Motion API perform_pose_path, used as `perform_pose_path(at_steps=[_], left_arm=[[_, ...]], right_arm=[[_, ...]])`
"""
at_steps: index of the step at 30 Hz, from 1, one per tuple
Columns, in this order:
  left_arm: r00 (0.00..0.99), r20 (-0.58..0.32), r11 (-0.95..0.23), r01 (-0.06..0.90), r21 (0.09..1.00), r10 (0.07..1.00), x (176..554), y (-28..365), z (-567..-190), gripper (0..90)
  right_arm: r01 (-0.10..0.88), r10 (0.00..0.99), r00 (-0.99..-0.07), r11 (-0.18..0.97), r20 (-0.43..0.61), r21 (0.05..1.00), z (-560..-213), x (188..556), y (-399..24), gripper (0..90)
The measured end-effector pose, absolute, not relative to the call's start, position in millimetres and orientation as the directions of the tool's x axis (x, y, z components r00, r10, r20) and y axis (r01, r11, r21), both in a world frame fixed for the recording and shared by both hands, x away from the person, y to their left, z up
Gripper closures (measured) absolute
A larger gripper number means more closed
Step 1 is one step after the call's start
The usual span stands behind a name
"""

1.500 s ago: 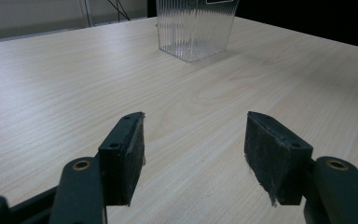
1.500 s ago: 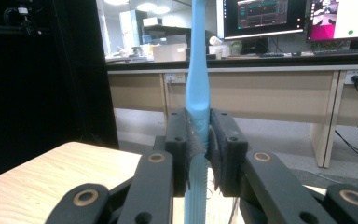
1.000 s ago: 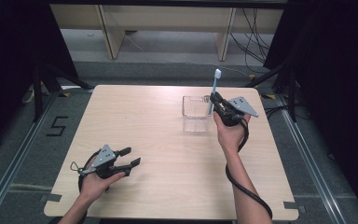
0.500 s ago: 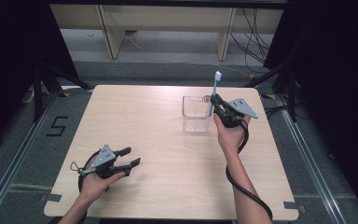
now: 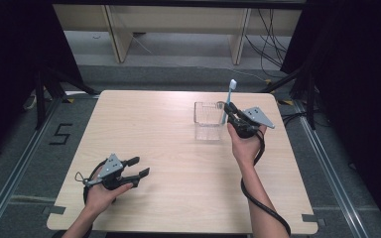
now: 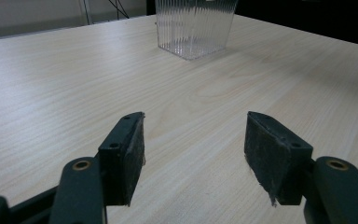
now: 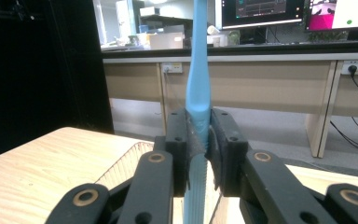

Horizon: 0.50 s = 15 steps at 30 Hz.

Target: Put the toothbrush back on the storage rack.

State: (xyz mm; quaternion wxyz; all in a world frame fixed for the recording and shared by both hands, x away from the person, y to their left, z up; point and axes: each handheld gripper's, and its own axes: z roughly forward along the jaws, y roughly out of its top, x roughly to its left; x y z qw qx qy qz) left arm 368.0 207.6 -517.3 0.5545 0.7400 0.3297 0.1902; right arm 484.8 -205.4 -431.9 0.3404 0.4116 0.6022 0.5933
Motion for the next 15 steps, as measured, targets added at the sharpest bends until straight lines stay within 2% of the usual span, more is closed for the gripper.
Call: perform_pose_path(at_steps=[15], left_arm=[[0.714, -0.087, -0.162, 0.274, 0.948, 0.695, 368.8, 207.1, -518.8, 37.6]], right_arm=[[0.118, 0.902, -0.423, -0.042, 0.088, 0.992, -440.7, 481.3, -203.9, 78.8]])
